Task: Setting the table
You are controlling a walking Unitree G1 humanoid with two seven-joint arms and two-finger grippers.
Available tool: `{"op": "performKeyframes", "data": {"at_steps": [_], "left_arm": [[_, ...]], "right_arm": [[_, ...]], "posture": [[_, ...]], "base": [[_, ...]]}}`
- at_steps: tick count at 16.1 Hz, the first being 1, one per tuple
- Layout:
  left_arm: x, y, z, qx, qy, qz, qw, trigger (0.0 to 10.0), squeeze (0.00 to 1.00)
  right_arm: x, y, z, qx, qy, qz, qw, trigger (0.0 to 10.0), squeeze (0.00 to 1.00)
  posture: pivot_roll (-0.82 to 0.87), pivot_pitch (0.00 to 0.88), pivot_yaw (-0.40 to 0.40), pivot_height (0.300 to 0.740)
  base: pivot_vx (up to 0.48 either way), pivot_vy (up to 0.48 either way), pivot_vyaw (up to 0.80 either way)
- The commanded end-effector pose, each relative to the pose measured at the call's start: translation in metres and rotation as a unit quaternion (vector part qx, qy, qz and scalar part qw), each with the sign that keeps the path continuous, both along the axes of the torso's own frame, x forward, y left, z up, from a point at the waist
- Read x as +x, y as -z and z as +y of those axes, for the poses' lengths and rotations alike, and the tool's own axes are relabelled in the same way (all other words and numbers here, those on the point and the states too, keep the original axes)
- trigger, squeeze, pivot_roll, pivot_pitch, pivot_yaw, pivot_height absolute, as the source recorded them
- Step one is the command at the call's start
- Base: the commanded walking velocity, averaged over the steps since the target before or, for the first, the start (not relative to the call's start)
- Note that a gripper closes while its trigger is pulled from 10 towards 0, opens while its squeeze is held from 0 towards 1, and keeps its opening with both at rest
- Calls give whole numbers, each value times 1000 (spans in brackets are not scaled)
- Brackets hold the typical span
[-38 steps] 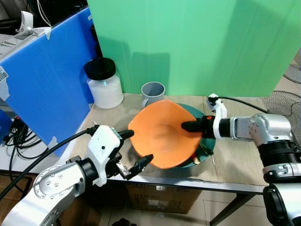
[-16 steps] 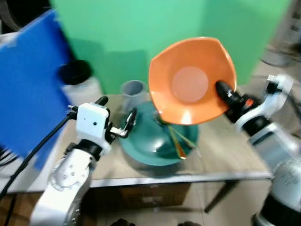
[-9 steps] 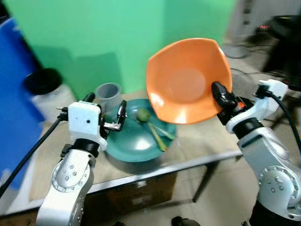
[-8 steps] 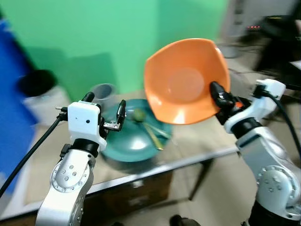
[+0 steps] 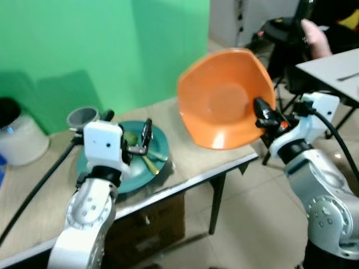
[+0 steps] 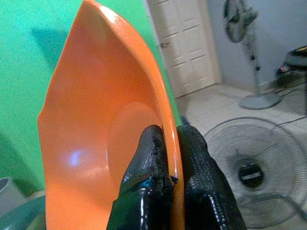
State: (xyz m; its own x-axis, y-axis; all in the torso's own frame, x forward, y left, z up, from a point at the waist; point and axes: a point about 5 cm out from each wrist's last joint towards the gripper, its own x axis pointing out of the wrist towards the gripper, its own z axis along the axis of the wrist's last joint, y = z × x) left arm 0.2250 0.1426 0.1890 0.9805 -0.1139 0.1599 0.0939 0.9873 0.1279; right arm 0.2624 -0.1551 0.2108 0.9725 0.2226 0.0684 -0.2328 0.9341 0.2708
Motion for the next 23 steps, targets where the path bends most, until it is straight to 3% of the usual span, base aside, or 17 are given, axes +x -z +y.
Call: {"op": "performKeyframes", "data": {"at_steps": [1,11,13,15,17,20,23], "left_arm": [[2,2,2,6,-12,5,1000,10000,0],[10,1,7,24,-10,-3,1000,10000,0],[15,3,11,15,-15,3,1000,10000,0],[16,6,10,38,-15,-9,999,10000,0],[14,15,9,14,0,1,1000,10000,0],[9,15,6,-23,17,9,1000,10000,0],[1,21,6,-23,21,17,999,10000,0]], "right_arm": [[0,-9,5,-7,-10,-25,1000,10000,0],[-6,19,-22,-10,77,21,997,10000,0],[-18,37,-33,-36,104,55,992,10000,0],[-28,47,-39,-61,120,72,988,10000,0],[-39,55,-46,-78,139,85,984,10000,0],[-35,50,-44,-72,141,67,985,10000,0],[-25,41,-36,-50,115,56,991,10000,0]], "posture": [[-84,0,41,740],[-103,0,50,740],[-117,0,59,740],[-120,0,59,740],[-132,0,66,740],[-144,0,73,740],[-132,0,56,740]], "base": [[0,-274,-800],[0,-273,-800],[0,0,-800],[0,0,-800],[0,0,0],[80,0,0],[275,0,-263]]}}
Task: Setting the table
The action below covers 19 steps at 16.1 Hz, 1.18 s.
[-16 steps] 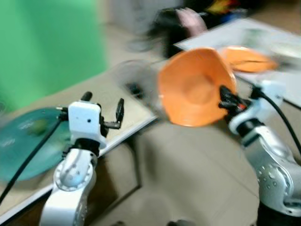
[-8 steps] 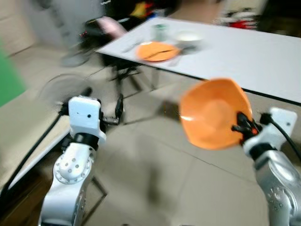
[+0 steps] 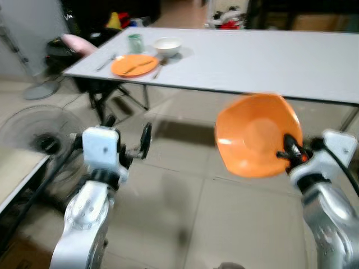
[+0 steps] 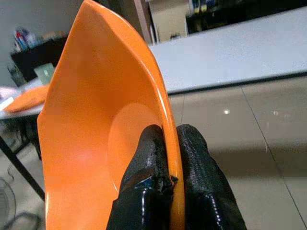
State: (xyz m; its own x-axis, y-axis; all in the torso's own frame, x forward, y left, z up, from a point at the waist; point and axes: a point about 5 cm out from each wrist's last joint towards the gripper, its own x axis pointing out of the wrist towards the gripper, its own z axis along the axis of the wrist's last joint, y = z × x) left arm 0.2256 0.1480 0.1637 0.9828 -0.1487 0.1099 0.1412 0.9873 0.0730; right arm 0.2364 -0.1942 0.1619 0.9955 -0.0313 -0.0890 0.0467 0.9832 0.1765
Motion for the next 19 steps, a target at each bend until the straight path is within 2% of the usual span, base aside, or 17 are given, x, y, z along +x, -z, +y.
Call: {"op": "performKeyframes", "data": {"at_steps": [1,5,10,19], "left_arm": [[0,-4,1,1,-1,-11,1000,10000,0],[-3,-4,9,6,-17,-9,1000,10000,0],[-1,-6,10,6,-17,-12,1000,10000,0],[10,-11,13,12,-8,-16,1000,10000,0]], "right_arm": [[1,-9,4,8,-14,-20,1000,10000,0],[14,-17,7,22,-25,-29,999,10000,0],[25,-28,8,48,-30,-43,997,10000,0],[34,-32,16,54,-57,-37,996,10000,0]], "posture": [[-132,0,56,740],[-120,0,40,740],[-121,0,43,740],[-122,0,53,740]], "base": [[289,0,-788],[296,0,-800],[317,0,0],[378,0,0]]}}
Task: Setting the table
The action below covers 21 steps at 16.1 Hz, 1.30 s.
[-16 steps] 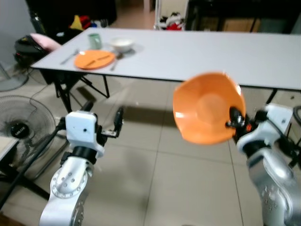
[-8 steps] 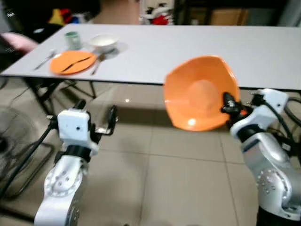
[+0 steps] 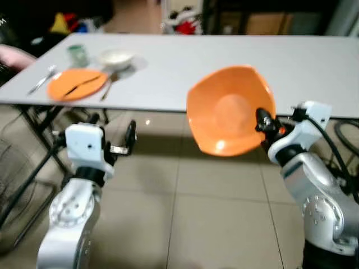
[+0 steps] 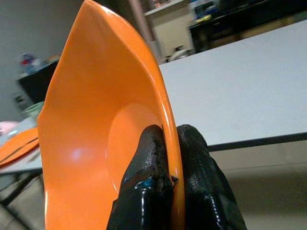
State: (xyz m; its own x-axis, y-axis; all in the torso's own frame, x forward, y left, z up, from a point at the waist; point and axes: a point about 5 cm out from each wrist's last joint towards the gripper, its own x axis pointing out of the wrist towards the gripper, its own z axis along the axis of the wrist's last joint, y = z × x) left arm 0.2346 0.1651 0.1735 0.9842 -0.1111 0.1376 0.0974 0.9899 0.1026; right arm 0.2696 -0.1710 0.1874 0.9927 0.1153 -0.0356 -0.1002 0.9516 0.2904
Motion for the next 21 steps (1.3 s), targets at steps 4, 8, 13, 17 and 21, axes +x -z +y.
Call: {"op": "performKeyframes", "data": {"at_steps": [4,8,13,17,21], "left_arm": [[3,-2,-5,-6,12,2,1000,10000,0],[4,-1,-6,-9,9,3,1000,10000,0],[4,0,-6,-7,12,5,1000,10000,0],[4,1,-8,-4,17,7,1000,10000,0],[4,2,-9,-3,22,8,1000,10000,0]], "right_arm": [[6,-6,-5,-5,7,-2,1000,10000,0],[10,-6,-6,-7,5,3,1000,10000,0],[11,-3,-5,1,1,15,1000,10000,0],[10,0,-6,4,4,24,1000,10000,0],[8,1,-8,18,11,28,999,10000,0]], "posture": [[-120,0,49,740],[-119,0,40,740],[-120,0,42,740],[-119,0,45,740],[-121,0,49,740]], "base": [[382,0,-188],[382,0,0],[384,0,0],[382,0,-800],[383,0,-600]]}}
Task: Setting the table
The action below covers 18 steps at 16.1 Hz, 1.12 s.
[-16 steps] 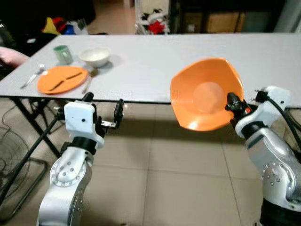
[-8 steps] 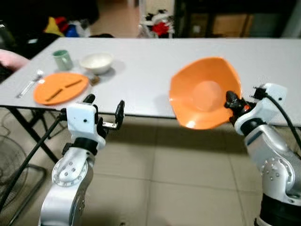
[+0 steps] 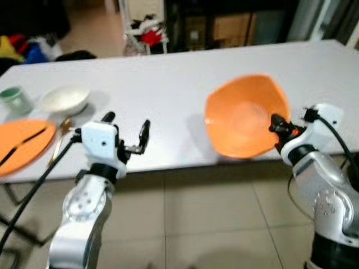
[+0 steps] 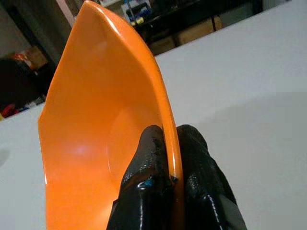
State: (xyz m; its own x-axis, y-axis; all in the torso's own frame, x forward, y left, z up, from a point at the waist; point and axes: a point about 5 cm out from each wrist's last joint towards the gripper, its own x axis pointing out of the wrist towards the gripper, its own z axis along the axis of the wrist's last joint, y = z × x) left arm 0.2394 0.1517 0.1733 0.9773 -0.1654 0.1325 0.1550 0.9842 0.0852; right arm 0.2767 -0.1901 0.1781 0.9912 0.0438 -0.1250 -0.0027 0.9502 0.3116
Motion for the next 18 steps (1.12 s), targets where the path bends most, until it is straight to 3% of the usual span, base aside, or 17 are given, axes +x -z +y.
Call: {"op": "performKeyframes", "data": {"at_steps": [1,7,13,18], "left_arm": [[0,1,4,6,-5,5,1000,10000,0],[-1,2,4,11,-2,8,1000,10000,0],[-4,3,7,19,-6,11,1000,10000,0],[-7,3,10,21,-13,12,1000,10000,0]], "right_arm": [[3,-7,13,34,-35,-11,999,10000,0],[14,-7,21,113,-76,19,990,10000,0],[33,-10,33,122,-128,49,983,10000,0],[36,-7,39,114,-141,63,981,10000,0]], "posture": [[-120,0,51,740],[-115,0,49,740],[-97,0,48,740],[-89,0,40,740]], "base": [[379,0,0],[366,0,0],[351,0,0],[340,0,0]]}}
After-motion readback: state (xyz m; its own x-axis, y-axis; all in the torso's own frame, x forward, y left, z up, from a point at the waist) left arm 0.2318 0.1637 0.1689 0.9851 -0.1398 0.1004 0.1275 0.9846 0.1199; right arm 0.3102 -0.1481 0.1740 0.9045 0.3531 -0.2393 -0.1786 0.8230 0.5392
